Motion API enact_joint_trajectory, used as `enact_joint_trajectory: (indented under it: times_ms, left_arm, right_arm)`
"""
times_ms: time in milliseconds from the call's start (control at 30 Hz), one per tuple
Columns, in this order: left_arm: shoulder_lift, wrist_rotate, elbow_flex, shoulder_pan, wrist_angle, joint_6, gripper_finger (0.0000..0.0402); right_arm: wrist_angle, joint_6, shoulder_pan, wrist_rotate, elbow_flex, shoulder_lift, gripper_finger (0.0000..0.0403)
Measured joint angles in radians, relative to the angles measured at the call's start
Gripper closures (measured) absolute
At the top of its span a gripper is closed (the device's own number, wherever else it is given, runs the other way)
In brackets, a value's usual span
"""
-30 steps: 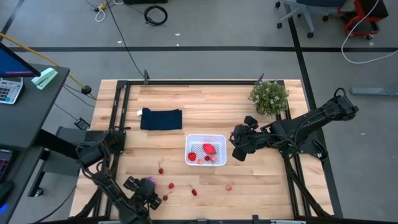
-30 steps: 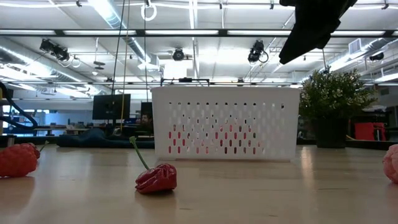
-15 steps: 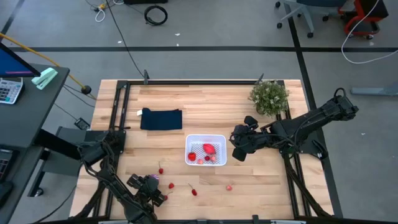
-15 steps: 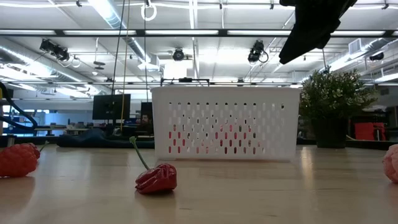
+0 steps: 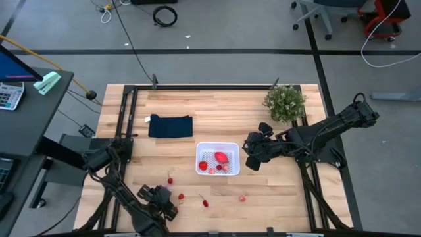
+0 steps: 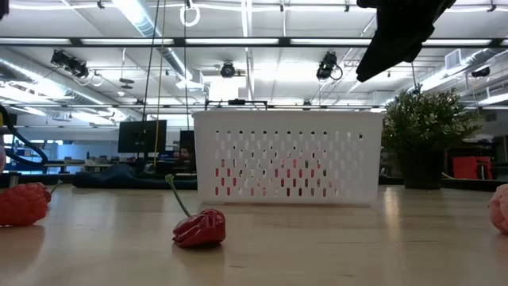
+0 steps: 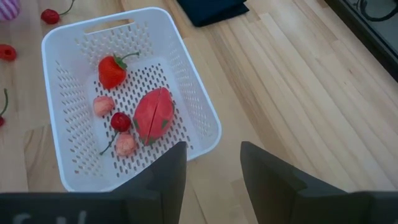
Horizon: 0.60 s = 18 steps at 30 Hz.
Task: Pick and placing Produce into tupperware
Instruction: Put the onion into the white bin
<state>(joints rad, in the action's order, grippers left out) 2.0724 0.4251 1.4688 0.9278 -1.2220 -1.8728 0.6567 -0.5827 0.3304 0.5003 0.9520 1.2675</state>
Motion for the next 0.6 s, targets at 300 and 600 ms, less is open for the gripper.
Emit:
enact_joint_trajectory:
  times_ms: [300, 600]
  left_arm:
    - [0.000, 0.074, 0.172, -0.072, -0.004, 0.196, 0.0154]
    - [0.000, 0.316, 0.352, -0.229, -0.010, 0.640, 0.0151]
  right_arm:
    - [0.000, 0.000, 0.000, 0.000, 0.000, 0.000, 0.0243]
    - [0.000, -0.009, 0.000, -0.001, 0.000, 0.000, 0.0243]
